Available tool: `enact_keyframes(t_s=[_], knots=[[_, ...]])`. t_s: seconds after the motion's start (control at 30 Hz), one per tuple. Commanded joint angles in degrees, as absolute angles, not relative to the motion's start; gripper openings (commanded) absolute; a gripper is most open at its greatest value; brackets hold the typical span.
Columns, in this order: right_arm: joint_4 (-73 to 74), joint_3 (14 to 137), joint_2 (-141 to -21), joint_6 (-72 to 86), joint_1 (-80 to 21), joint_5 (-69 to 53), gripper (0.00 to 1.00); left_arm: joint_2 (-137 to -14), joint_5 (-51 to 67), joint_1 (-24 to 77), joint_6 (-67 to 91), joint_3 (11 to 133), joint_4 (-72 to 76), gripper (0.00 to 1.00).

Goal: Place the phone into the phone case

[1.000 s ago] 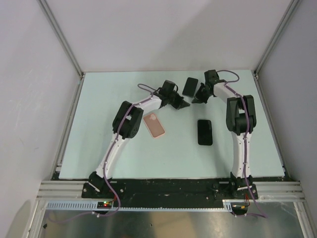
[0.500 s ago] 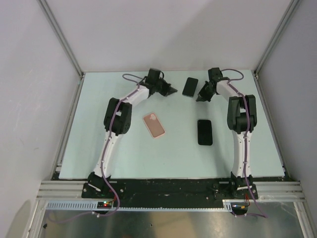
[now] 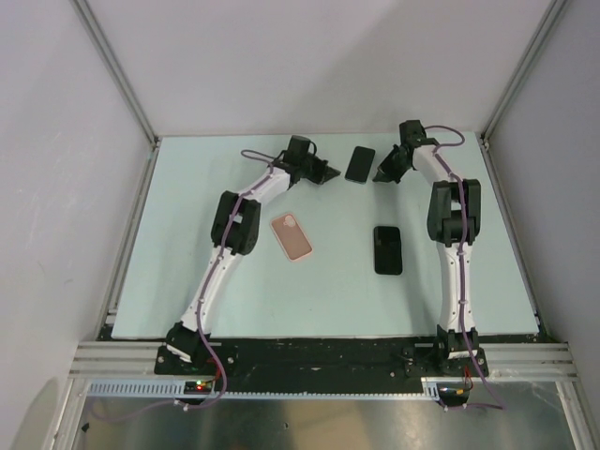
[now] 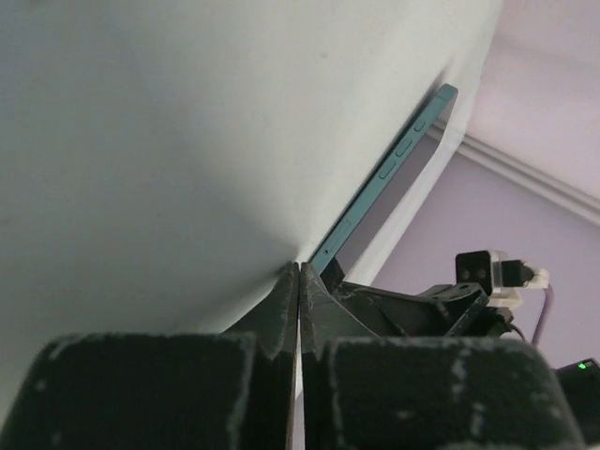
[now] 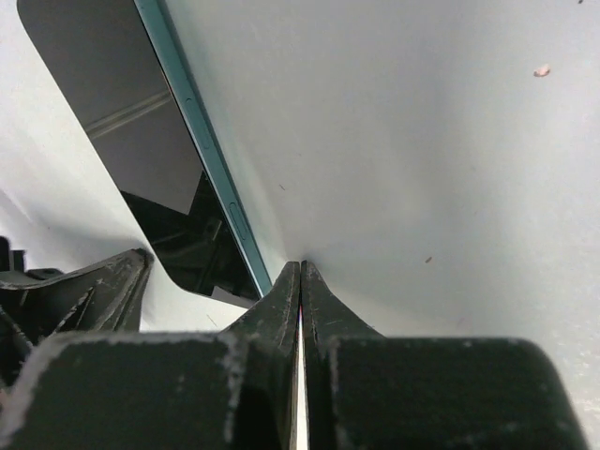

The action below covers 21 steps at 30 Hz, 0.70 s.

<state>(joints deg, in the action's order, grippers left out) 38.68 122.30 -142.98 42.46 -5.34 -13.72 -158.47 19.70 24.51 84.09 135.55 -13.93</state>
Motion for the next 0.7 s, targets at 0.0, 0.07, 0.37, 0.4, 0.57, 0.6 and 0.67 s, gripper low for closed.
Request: enact_keyframes(t_s=[0.0,0.07,0.37,0.4,0.57,0.6,0.67], knots=[[40.4,125.4,-145.3,43.1,-5.9,-14.2,0.00,-158.7,17.5,25.1,86.2,139.1,-14.0,0.00],[40.5,126.0,-145.7,43.1,-6.0,-14.1,0.00,-159.2,17.1,25.3,86.2,139.5,-14.4,0.00],[41.1,127.5,-146.6,42.4,-6.4,-13.8,0.00,-161.7,16.9,26.4,87.0,142.1,-14.9,0.00],[41.2,127.7,-146.8,42.2,-6.4,-13.8,0.00,-161.8,16.9,26.4,87.0,142.1,-15.0,0.00],[42.9,129.8,-148.1,40.7,-6.6,-13.8,0.00,-162.0,17.5,26.6,87.2,142.2,-15.5,0.00],[43.1,130.0,-148.1,40.4,-6.5,-13.8,0.00,-162.0,17.6,26.7,87.2,142.3,-15.6,0.00],[43.2,130.0,-148.2,40.0,-6.6,-13.8,0.00,-162.2,17.7,27.0,87.2,142.4,-15.7,0.00]])
